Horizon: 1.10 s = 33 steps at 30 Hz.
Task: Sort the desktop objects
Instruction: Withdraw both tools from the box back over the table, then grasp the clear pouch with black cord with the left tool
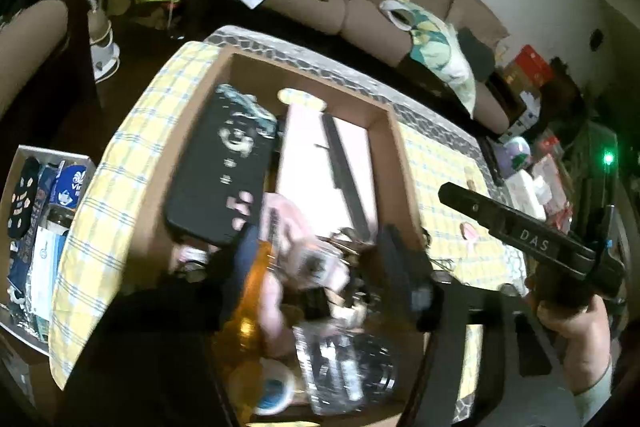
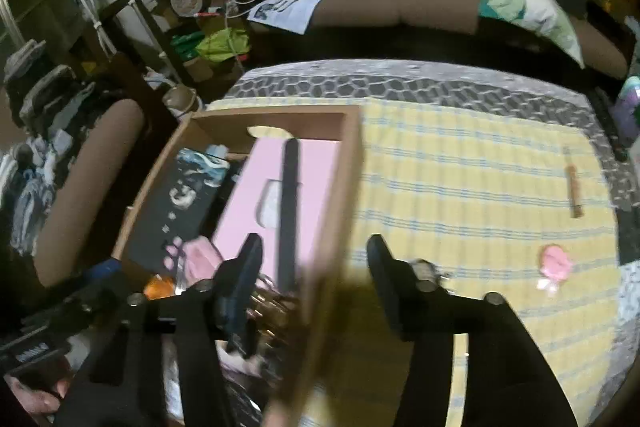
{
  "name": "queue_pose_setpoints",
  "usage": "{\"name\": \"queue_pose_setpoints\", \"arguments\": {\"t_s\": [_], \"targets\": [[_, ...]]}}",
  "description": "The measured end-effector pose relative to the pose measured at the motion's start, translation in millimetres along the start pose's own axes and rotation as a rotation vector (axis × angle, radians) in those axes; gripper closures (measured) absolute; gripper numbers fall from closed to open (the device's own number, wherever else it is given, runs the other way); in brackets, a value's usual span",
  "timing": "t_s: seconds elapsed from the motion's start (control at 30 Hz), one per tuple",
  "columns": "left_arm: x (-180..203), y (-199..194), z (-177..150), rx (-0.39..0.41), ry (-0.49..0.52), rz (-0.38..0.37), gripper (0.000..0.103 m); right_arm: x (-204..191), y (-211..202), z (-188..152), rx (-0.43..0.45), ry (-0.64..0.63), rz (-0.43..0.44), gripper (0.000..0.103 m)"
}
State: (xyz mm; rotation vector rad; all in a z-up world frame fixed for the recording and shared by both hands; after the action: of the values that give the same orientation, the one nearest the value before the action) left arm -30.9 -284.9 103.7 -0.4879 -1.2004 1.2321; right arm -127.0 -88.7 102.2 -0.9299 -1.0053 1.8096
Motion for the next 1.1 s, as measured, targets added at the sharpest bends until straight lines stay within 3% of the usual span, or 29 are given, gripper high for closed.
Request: {"name": "queue_pose_setpoints", "arguments": {"t_s": [0.13,0.2,0.33,0.77,1.1], "targets": [[28,-4,-8,0.01,0.046,0.027,0.016,21,-17,-17,0.007,0.023,-0.014,0.023],[38,-7,-10,0.016,0.062,0.035,0.002,29,-24,-24,0.011,0.029,-0.017,0.013],[61,-13,-19,0.026,0.105,0.061,0.0,45,-38,-43,0.009,0.012,-0.083,0.0],[127,-15,-48,0.014,0.215,0.097,0.0,113,-76,-100,0.026,0.121,-0.104,0.0],[177,28,-67,-0.033,0.32,0.131,0.0,183,-68,-146,0.022,0.217,-0.128,0.0]]}}
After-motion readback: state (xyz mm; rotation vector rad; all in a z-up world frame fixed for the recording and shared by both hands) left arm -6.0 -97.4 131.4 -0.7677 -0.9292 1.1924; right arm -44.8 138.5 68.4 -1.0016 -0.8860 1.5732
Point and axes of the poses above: each gripper's, at about its wrist camera, not at the fingertips, and y roughly the way its jaws point, x to its right, z to its top, the point moved 4 cm from there along y, roughly the way its jaws point, and after that the axes turned 11 degrees about -x, right-handed, at the moved point
